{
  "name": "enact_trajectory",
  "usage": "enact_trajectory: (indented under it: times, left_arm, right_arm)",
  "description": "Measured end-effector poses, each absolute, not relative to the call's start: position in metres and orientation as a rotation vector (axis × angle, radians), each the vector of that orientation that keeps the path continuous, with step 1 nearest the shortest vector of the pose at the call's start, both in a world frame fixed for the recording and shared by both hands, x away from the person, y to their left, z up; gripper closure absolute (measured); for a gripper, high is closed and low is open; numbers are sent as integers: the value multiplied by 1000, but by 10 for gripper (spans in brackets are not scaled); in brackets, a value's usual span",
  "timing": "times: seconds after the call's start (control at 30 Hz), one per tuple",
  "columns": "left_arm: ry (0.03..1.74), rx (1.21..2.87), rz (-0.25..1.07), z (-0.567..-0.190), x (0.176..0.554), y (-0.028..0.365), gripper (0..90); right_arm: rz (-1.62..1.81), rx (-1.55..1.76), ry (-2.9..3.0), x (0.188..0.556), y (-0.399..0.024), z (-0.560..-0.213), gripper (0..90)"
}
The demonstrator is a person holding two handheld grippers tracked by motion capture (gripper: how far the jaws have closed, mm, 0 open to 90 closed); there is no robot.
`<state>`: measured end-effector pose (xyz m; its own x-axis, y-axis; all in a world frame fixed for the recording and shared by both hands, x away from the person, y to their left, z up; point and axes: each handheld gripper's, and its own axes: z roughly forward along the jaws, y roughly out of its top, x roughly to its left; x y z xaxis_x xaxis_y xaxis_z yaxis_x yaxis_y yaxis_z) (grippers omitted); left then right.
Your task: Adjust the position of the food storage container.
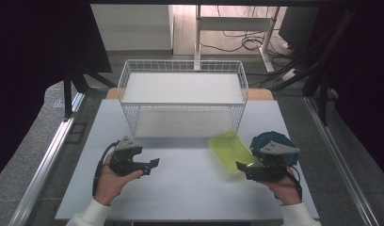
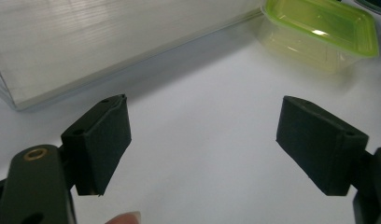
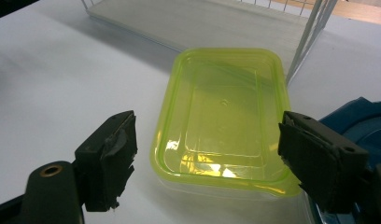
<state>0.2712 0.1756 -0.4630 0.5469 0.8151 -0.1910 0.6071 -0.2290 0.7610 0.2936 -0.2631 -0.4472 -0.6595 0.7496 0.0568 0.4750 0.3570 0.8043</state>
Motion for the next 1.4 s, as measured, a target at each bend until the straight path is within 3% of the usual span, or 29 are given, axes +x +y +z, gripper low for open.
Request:
enact_trajectory:
  times: [0.63,0.83,1.13,1.4]
  left_arm:
    - [1187,1937,298,-462,268,188,153]
    - [1185,1944,286,-463,267,190,151]
    - [1181,1956,284,-464,267,188,148]
    - [1185,1966,278,-466,269,189,147]
  right_arm:
    - [1074,1096,2321,307,-273,-433,290]
    - [985,1153,2330,330,-284,-423,332]
    - [801,1222,2365,386,-298,-413,509]
    - [683,1312,2375,427,-316,-418,592]
